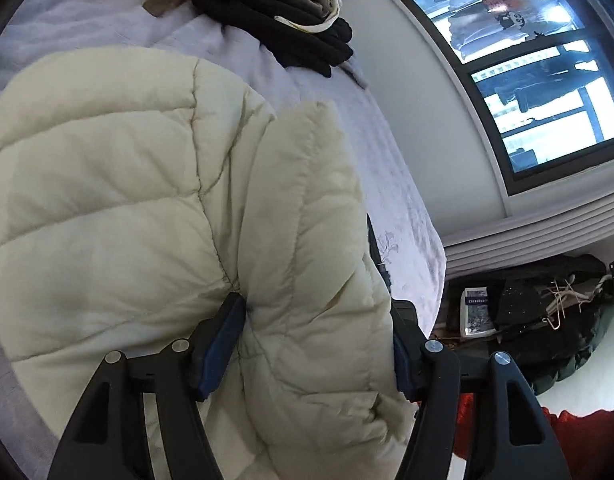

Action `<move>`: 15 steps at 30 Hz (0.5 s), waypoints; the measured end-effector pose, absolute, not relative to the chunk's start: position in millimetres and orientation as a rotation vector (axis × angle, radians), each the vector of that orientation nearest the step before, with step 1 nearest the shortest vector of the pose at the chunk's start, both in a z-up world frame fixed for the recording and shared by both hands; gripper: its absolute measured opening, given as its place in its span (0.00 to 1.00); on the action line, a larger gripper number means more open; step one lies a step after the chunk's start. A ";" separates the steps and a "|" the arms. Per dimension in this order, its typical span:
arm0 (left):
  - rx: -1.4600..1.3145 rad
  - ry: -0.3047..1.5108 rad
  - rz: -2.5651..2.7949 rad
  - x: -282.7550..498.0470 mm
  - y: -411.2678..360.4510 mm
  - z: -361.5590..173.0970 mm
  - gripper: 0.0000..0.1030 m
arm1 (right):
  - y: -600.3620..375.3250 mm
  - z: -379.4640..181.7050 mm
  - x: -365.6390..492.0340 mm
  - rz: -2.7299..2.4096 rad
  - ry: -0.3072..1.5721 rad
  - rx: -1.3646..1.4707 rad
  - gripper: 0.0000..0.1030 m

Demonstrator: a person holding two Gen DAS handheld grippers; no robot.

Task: Fold large clothes
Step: 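Hold the jacket bundle with the left gripper while the right gripper regrasps its edge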

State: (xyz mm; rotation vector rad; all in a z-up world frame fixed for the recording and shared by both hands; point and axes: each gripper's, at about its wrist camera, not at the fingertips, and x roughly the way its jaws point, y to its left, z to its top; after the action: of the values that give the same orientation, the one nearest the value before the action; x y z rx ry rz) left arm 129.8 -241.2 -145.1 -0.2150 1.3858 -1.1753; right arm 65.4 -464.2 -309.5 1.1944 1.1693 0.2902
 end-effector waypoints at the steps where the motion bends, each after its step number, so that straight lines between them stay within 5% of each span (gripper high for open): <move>1: -0.211 1.382 -1.172 131.6 -243.4 -147.6 0.64 | -467.1 -310.3 63.6 0.286 1.166 1.225 0.10; 4: -0.151 1.352 -1.146 128.7 -247.7 -151.3 0.64 | -478.4 -298.4 57.2 0.252 1.144 1.234 0.12; 6: -0.101 1.328 -1.129 120.2 -254.6 -150.6 0.64 | -489.4 -285.7 49.1 0.227 1.116 1.220 0.23; 8: -0.058 1.306 -1.119 115.1 -259.0 -149.9 0.64 | -503.7 -267.2 38.7 0.186 1.061 1.217 0.86; 15: 0.105 1.225 -1.088 98.1 -274.8 -147.9 0.64 | -533.2 -194.2 18.4 0.180 0.953 1.119 0.88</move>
State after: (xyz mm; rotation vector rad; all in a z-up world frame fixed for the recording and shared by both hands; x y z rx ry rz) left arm 98.1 -274.8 -147.9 0.1046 1.2250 -1.0885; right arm 18.4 -533.2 -194.2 1.1193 0.9526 0.1800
